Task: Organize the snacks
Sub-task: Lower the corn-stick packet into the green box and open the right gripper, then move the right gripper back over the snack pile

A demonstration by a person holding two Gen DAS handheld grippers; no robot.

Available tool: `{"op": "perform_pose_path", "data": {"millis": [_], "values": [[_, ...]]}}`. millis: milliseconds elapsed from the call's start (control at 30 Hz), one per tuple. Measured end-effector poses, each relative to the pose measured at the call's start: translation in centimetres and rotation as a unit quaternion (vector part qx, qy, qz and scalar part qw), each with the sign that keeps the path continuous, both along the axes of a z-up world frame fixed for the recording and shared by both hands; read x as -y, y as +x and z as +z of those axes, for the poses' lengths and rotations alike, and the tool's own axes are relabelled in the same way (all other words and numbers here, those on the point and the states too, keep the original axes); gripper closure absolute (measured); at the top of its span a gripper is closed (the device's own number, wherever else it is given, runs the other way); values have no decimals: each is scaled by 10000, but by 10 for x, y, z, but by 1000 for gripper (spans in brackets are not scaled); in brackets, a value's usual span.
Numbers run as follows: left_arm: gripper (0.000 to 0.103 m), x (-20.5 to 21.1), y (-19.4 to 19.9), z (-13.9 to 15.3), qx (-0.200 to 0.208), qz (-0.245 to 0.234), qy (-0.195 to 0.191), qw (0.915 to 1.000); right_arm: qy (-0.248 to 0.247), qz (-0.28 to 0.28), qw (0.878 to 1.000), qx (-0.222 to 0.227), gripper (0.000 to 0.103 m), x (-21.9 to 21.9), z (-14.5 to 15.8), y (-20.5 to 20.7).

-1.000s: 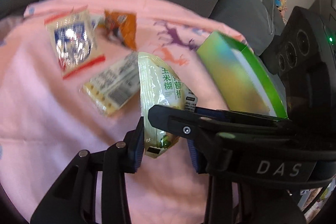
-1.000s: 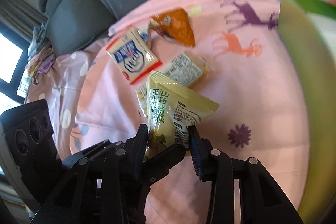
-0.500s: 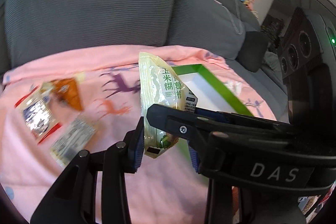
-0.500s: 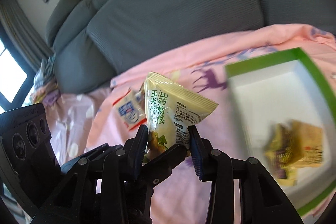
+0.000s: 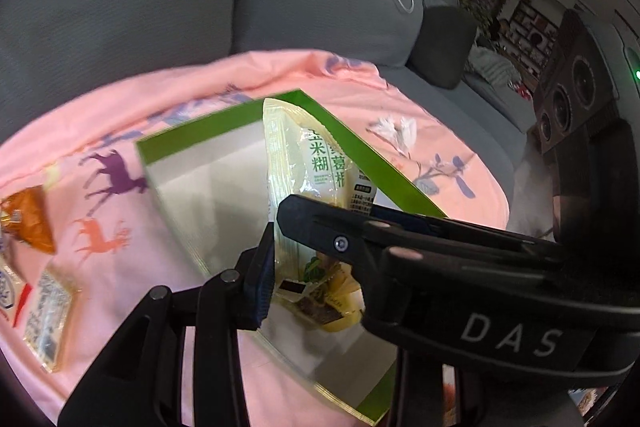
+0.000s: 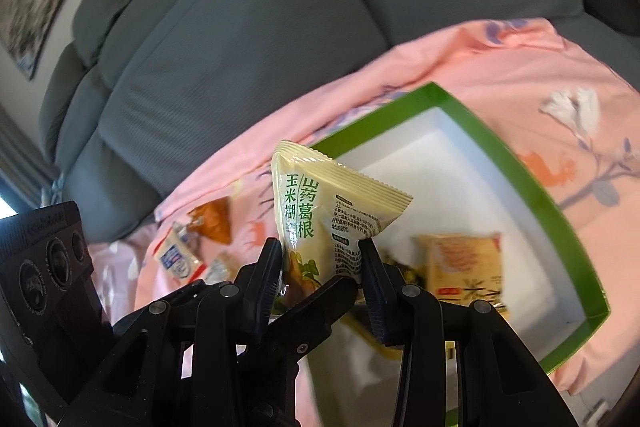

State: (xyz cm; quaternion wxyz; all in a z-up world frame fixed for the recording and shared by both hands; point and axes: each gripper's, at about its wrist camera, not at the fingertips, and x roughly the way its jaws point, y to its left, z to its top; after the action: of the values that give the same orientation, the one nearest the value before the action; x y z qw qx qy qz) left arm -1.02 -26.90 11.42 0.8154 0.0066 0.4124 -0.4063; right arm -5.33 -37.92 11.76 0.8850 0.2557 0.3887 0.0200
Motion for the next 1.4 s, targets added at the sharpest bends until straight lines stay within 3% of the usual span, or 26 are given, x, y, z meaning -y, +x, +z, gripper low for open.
{"op": "perform_pose_path", "data": {"millis": [400, 567, 633, 733, 900, 1067, 1200, 1400], "values": [[68, 30, 12, -30, -672, -78, 178, 9976, 393, -518, 9960, -620, 61, 36, -35, 15], [60, 24, 3, -21, -420, 64, 271, 9987, 277, -748, 9956, -487, 61, 40, -27, 9], [52, 20, 2, -17, -346, 92, 217, 9991, 257, -831, 9956, -344, 60, 42, -23, 6], [35, 3, -2, -7, -202, 237, 103, 9995, 300, -882, 9955, -145, 52, 43, -16, 1], [21, -44, -8, 7, -33, 717, -23, 9974, 117, -907, 9958, 11, 37, 34, -8, 0], [18, -101, -12, 12, 1, 1286, -13, 9917, -209, -596, 9976, 267, 22, 2, 6, 6], [8, -151, -15, 5, 42, 1869, 207, 9822, -377, -213, 9978, 498, 19, -24, 14, 9], [8, -228, -17, -18, -173, 2615, 475, 9639, -635, 352, 9954, 629, 18, -69, 15, 18]]}}
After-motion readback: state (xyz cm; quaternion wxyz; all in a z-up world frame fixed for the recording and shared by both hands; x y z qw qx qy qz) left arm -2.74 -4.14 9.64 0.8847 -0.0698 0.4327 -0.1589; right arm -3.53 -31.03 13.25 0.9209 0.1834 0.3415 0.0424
